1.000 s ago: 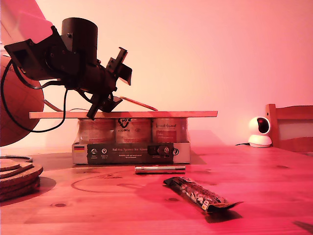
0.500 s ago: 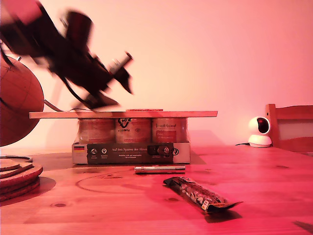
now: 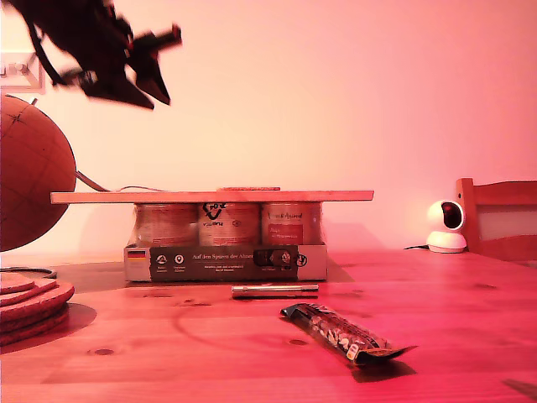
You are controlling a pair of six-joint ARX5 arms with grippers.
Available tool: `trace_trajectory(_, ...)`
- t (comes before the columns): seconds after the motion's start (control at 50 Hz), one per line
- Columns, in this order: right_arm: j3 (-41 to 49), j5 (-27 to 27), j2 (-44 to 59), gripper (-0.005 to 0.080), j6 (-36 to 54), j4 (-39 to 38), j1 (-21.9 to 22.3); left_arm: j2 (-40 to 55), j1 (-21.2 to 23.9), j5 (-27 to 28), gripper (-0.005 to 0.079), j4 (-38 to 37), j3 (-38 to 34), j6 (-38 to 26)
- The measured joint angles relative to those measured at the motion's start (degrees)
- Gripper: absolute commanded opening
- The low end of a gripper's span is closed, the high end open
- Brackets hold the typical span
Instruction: Pick up the top cork coaster and place it on the shelf behind you
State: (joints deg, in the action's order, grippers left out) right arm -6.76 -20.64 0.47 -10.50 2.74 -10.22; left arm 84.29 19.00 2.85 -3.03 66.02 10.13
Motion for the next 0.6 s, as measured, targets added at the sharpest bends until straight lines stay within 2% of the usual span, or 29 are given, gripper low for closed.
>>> trace_trajectory(0.04, 0.0, 0.0, 0.0, -0.0012, 0.0, 0.0, 0.0, -1.2, 0.0, 0.0, -0.0019, -2.2, 0.0, -3.8)
trace_trajectory(0.2, 0.0, 0.5, 0.0, -0.0012, 0.0, 0.0, 0.0, -6.2, 0.0, -0.1, -0.0019, -10.9, 0.0, -5.2)
trace_trajectory(0.22, 0.0, 0.5, 0.0, -0.0012, 0.0, 0.0, 0.0, -6.8, 0.0, -0.1, -0.0019, -11.9, 0.0, -7.3)
trace_trajectory(0.32, 0.0, 1.1, 0.0, -0.0012, 0.0, 0.0, 0.0, -9.7, 0.0, -0.2, -0.0019, -16.1, -0.1, -8.7)
trace_trajectory(0.4, 0.0, 1.2, 0.0, -0.0012, 0.0, 0.0, 0.0, -12.5, 0.0, -0.2, -0.0019, -15.8, -1.6, -8.9)
trace_trajectory(0.6, 0.0, 2.2, 0.0, -0.0012, 0.0, 0.1, 0.0, -21.7, 0.0, -0.3, -0.0019, -11.6, -13.4, -8.9)
